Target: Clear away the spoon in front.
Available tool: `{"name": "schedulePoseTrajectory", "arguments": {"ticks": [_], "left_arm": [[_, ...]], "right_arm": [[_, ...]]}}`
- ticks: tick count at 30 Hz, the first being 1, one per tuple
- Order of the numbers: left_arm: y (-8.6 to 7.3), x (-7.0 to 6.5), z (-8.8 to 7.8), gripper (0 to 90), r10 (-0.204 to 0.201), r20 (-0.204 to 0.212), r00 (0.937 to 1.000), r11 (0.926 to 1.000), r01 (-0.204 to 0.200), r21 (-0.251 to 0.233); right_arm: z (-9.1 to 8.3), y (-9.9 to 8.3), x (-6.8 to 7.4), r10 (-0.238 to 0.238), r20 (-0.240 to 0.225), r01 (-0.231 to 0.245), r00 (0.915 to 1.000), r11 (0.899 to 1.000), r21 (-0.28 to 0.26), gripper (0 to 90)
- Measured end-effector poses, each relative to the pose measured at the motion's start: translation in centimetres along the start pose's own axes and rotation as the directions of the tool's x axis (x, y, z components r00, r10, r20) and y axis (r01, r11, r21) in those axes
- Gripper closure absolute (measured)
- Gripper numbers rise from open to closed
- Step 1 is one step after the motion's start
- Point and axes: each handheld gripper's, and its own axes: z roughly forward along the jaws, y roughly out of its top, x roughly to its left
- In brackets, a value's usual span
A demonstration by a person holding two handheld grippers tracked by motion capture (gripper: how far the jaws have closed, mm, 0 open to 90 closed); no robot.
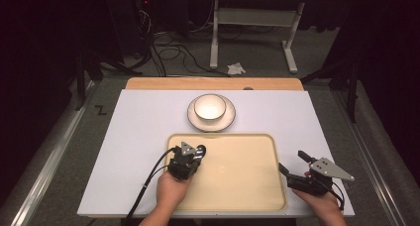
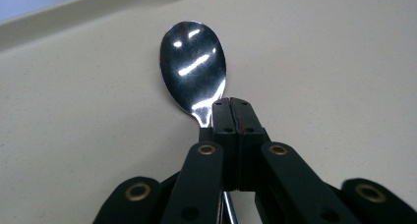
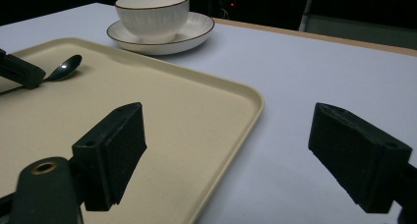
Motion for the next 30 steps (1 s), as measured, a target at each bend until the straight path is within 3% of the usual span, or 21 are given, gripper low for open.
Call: {"name": "schedulePoseTrajectory", "arguments": {"ticks": [30], "left_arm": [[-0.7, 2.9, -1.5, 90.0, -0.023, -0.037, 0.9991, 0.9992, 0.024, 0.031]], "right_arm": [[0.0, 0.0, 0.0, 0.001, -0.001, -0.001, 1.0000, 1.000, 0.001, 14.9]]}}
